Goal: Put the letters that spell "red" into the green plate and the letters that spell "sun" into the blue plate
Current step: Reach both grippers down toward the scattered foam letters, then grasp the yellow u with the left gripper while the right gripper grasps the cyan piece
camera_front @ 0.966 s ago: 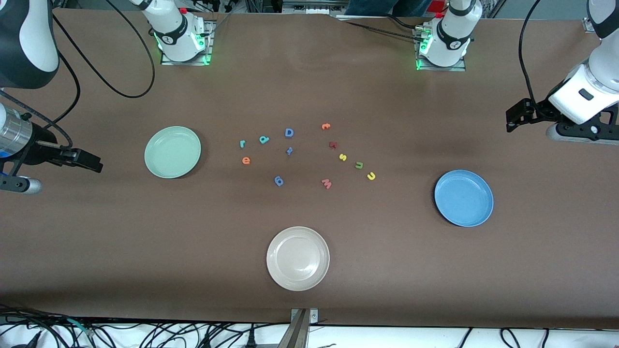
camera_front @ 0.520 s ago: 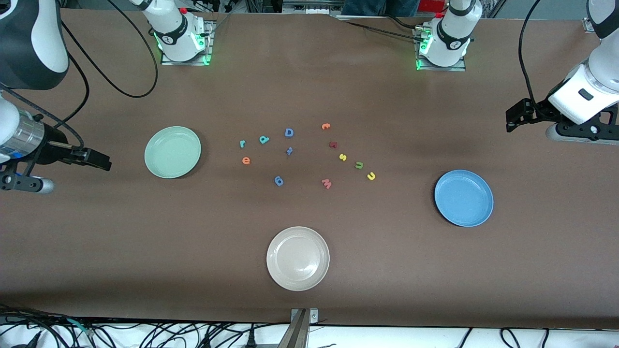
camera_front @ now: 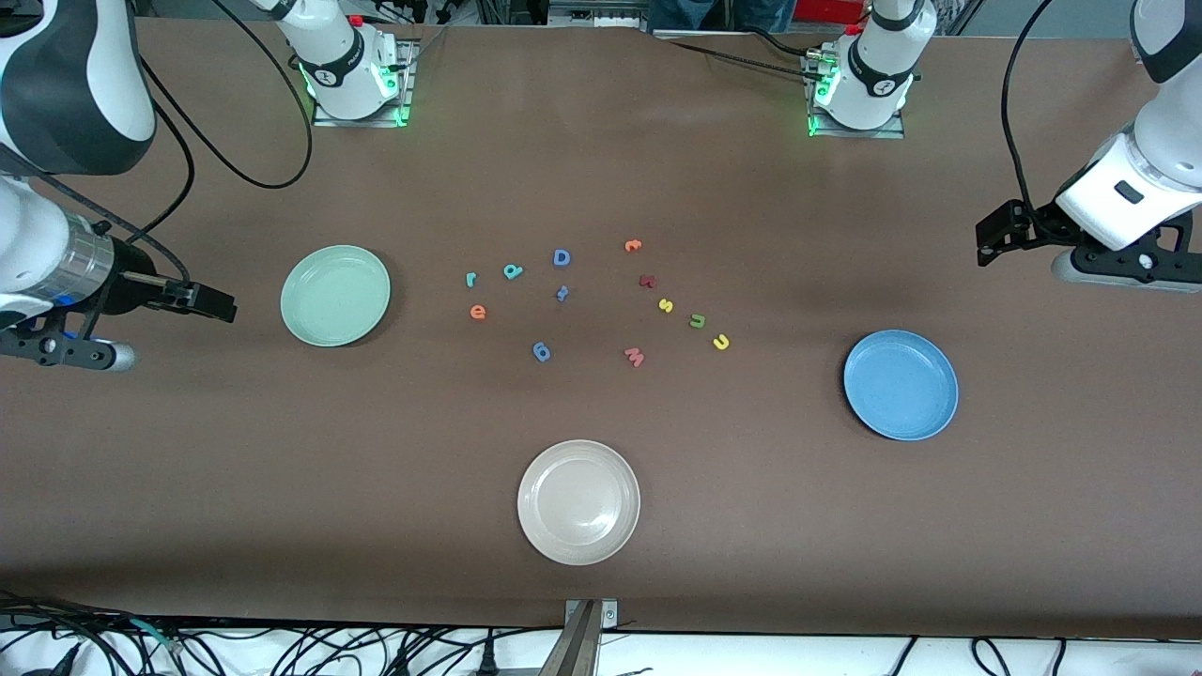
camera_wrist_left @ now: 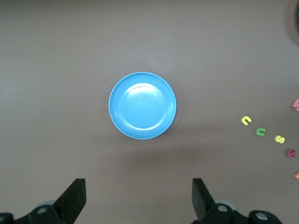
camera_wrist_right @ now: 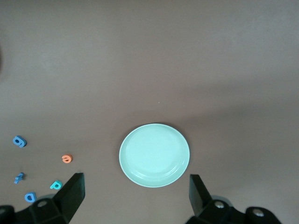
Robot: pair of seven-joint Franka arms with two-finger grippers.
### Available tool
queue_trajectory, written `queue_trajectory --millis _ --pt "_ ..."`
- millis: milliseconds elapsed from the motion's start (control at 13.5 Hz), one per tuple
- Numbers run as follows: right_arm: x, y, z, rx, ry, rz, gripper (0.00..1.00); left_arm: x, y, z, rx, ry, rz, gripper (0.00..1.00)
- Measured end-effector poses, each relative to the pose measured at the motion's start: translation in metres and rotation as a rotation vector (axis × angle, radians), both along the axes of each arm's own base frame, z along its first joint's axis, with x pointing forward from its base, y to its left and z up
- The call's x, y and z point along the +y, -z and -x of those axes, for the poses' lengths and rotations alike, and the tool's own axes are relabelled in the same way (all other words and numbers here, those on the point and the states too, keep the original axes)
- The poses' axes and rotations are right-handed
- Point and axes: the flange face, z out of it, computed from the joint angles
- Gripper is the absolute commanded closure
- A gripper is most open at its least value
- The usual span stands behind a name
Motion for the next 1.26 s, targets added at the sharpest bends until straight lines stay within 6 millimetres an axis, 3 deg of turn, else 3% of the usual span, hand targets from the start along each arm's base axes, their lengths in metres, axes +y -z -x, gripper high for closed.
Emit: queue_trajectory --millis 149,297,594,669,817,892,1040,1263 --pt "0.019 0.007 0.002 0.011 0.032 0.008 0.01 -0.001 0.018 -0.009 0.028 0.0 -0.005 0.0" --pt "0.037 0.015 0.003 0.024 0.08 0.018 0.01 -0.005 0.052 -0.025 0.077 -0.004 0.004 0.0" --pt "0.085 0.045 0.012 0.08 0.185 0.012 0.01 -0.021 0.152 -0.057 0.233 -0.088 0.227 0.0" --pt "0.097 0.056 0.015 0.095 0.202 -0.001 0.01 -0.021 0.165 -0.064 0.245 -0.112 0.269 0.0" --pt "0.115 0.08 0.022 0.108 0.218 -0.009 0.01 -0.031 0.17 -0.073 0.218 -0.116 0.3 0.0" --pt "0.125 0.094 0.026 0.107 0.225 -0.007 0.02 -0.046 0.171 -0.075 0.202 -0.119 0.298 0.0" --pt "0.152 0.131 0.039 0.09 0.244 -0.006 0.01 -0.096 0.18 -0.075 0.186 -0.22 0.274 0.0" --pt "0.192 0.196 0.074 0.059 0.253 -0.021 0.01 -0.17 0.218 -0.073 0.165 -0.343 0.243 0.0"
